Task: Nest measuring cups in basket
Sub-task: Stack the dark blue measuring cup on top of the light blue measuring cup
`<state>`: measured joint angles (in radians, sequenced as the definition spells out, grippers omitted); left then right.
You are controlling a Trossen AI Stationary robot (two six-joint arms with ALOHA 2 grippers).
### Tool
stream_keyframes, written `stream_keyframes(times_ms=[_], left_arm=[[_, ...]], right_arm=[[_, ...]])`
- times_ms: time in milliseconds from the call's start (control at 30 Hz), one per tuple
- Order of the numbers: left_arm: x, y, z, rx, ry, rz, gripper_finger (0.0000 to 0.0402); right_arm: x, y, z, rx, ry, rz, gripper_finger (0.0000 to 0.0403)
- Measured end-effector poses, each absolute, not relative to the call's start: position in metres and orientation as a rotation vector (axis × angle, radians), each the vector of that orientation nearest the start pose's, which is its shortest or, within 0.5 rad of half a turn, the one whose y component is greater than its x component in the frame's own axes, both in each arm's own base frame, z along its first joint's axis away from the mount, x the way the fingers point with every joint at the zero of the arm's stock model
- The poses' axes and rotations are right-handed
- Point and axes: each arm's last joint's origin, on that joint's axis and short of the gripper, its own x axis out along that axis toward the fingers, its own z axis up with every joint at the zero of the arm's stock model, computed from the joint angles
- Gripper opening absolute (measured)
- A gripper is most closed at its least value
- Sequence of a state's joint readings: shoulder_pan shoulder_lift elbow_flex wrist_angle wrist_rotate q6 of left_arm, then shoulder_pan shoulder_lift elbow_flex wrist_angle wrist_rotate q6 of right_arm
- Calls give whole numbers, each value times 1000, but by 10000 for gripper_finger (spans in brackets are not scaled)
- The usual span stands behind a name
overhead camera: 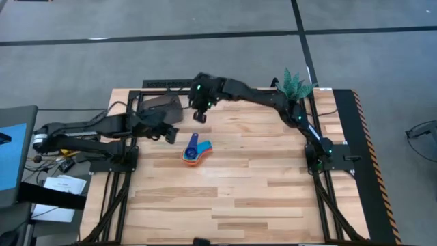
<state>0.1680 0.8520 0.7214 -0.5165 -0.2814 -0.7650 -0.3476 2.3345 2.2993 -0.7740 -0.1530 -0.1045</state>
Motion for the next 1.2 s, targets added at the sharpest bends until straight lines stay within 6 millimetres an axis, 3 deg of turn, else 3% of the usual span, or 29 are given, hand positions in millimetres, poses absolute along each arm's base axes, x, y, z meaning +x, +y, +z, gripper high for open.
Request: stream_keyframes(times_ms=[300, 600, 800, 1067, 1200], left_arm=[[220, 43, 247, -725, 468, 580, 137], [239, 48, 217, -770, 576, 660, 24], [236, 57, 209, -759, 619, 741, 6], [253, 57, 181, -779, 742, 674, 1], [261, 57, 177, -791, 734, 667, 0]], right_arm=[[426, -212, 340, 175, 762, -265, 6], [370, -243, 380, 185, 742, -366, 4], [364, -244, 380, 194, 772, -349, 7], [366, -241, 380, 163, 779, -324, 7], [365, -242, 379, 159, 780, -322, 4]])
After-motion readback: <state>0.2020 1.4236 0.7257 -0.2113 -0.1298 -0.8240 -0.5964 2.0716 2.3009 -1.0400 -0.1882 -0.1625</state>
